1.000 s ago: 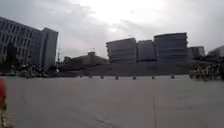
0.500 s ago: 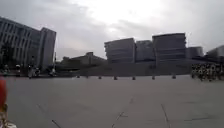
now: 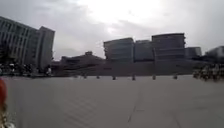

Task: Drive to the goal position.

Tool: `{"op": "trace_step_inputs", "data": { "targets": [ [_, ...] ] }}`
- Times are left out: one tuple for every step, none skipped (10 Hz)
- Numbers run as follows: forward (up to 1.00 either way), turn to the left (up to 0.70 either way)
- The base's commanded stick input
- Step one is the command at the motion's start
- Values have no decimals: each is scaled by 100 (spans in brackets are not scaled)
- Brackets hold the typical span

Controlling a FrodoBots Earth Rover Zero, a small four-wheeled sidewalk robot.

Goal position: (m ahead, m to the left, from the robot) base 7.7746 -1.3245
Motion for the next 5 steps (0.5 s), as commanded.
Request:
{"op": "trace_step_inputs", "data": {
  "targets": [
    [86, 0],
    [85, 0],
    [85, 0],
    [85, 0],
    [85, 0]
  ]
}}
